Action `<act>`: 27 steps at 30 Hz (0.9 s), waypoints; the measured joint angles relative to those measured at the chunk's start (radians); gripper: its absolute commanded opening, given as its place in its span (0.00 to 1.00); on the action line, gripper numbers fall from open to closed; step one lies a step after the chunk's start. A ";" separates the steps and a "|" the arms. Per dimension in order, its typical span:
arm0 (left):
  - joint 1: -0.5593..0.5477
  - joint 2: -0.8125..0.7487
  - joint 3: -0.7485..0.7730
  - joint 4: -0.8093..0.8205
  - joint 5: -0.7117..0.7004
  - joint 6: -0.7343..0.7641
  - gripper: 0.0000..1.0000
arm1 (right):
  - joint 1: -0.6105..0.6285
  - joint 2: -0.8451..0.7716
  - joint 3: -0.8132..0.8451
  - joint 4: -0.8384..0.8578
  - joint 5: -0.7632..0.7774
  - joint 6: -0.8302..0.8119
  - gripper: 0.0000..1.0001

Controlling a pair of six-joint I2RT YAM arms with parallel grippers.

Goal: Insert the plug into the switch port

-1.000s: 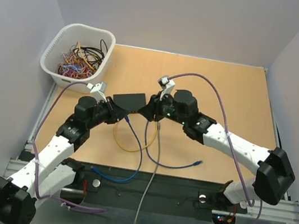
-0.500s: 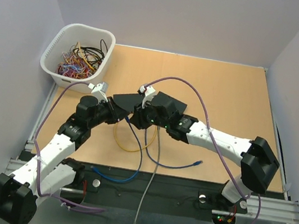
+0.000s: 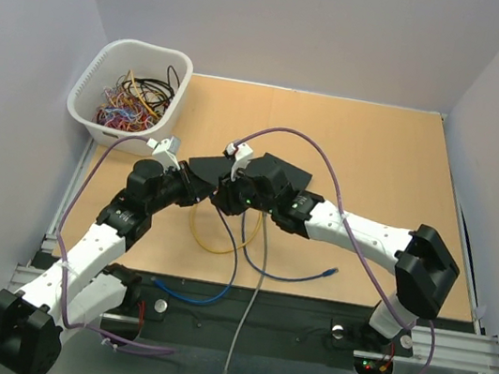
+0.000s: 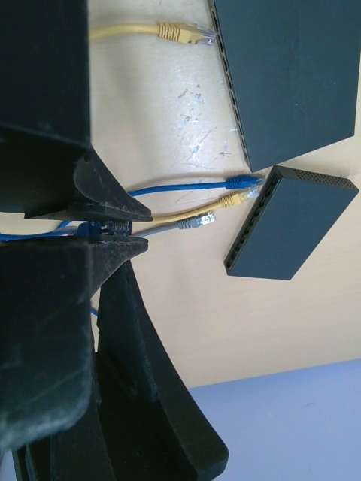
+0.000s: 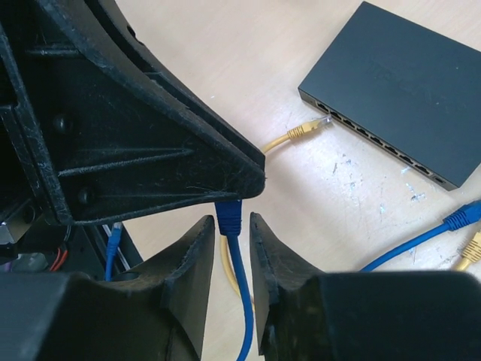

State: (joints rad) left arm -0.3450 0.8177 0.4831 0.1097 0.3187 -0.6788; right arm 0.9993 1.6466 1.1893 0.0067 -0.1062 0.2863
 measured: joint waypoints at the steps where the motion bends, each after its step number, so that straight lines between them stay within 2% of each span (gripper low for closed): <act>1: 0.000 0.000 0.000 0.002 0.000 0.000 0.00 | 0.002 0.002 0.002 0.000 0.002 0.000 0.27; 6: 0.000 0.000 0.000 0.006 0.005 0.000 0.00 | 0.010 0.022 0.013 0.000 0.005 -0.003 0.23; 17: 0.000 0.000 0.000 0.006 0.006 0.001 0.01 | 0.010 0.026 0.012 0.000 0.020 -0.003 0.04; 18: 0.000 0.000 -0.001 0.006 0.006 0.001 0.04 | 0.010 0.026 0.012 0.000 0.023 -0.003 0.04; 21: 0.000 0.000 -0.001 0.009 0.009 0.007 0.24 | 0.010 0.021 0.005 0.003 0.046 -0.003 0.01; 24: 0.000 0.002 -0.001 0.013 0.007 0.022 0.27 | 0.010 0.011 -0.013 0.016 0.068 -0.002 0.01; 25: -0.001 0.006 -0.001 0.014 0.007 0.026 0.32 | 0.010 0.006 -0.021 0.017 0.076 -0.003 0.00; 26: -0.003 0.014 -0.001 0.016 0.008 0.029 0.49 | 0.010 0.000 -0.032 0.018 0.091 -0.003 0.00; 27: -0.004 0.023 0.002 0.019 0.006 0.035 0.50 | 0.011 -0.007 -0.045 0.016 0.095 -0.003 0.01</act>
State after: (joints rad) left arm -0.3489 0.8402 0.4847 0.1284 0.3244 -0.6437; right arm 1.0107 1.6398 1.1439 0.0231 -0.0109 0.2836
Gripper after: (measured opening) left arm 0.307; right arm 0.204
